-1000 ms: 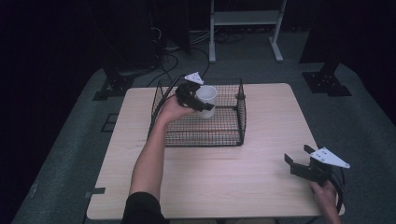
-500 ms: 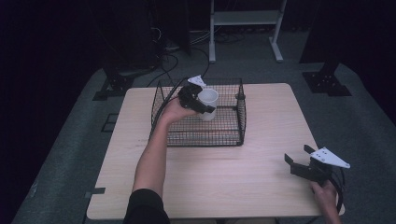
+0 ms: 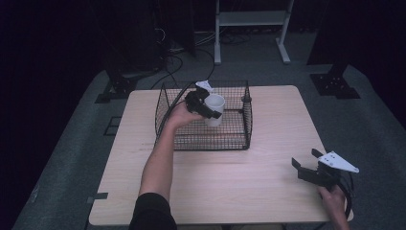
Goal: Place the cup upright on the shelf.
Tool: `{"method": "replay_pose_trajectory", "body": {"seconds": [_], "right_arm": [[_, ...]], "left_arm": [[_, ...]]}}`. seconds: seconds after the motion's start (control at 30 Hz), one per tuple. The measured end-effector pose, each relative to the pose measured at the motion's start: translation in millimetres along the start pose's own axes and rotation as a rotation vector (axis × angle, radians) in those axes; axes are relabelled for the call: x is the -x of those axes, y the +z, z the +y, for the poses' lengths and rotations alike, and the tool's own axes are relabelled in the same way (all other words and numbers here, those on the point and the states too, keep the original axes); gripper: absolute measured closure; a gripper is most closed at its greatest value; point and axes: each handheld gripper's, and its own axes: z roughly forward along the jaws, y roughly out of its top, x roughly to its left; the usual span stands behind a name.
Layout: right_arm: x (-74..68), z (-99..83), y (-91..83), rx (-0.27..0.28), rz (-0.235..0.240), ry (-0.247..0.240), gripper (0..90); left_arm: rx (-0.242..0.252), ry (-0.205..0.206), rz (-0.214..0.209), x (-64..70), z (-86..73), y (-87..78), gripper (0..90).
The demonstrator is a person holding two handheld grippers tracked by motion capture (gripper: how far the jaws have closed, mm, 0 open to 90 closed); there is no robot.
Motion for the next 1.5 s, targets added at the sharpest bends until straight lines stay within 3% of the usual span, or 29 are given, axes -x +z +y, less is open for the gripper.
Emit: {"method": "replay_pose_trajectory", "body": {"seconds": [0.77,1.03,1.5], "right_arm": [[0.2,0.0,-0.1,0.000,0.001,0.003,13.0],[0.2,-0.1,-0.2,0.001,0.001,0.003,13.0],[0.3,-0.1,-0.3,0.000,-0.003,0.007,13.0]], "left_arm": [[-0.094,0.012,-0.023,-2.1,-7.7,23.5,20.6],[-0.143,0.015,-0.023,-4.3,-13.5,27.7,20.5],[-0.176,0.050,-0.005,2.2,-12.7,26.9,20.3]]}}
